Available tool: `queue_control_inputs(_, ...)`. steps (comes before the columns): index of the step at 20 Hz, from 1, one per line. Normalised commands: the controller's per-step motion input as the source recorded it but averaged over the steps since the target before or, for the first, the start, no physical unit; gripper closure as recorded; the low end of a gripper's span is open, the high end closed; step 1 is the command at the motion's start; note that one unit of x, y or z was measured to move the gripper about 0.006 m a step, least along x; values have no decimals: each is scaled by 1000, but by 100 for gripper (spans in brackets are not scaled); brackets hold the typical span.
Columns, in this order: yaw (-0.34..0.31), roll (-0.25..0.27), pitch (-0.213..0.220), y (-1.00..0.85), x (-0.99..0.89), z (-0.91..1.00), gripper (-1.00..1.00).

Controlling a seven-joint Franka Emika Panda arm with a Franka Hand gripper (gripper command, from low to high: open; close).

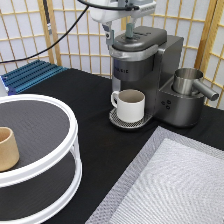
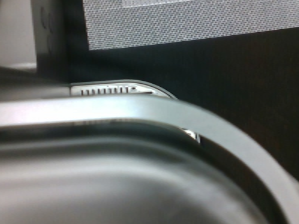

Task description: Make coffee

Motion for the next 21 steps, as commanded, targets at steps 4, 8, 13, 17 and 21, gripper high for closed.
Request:
queue_control_inputs(4,20,3,-37,-986,-196,52,-100)
queue_control_inputs(8,18,0,-57,-1000,-184,-752,-100)
queue_control_inputs(13,66,-11,-41,-913,-50,-785,-100)
queue_control_inputs(17,157,11,-17,-329,-4,-206,-100)
queue_control_inputs(21,0,0,0,0,0,0,-100)
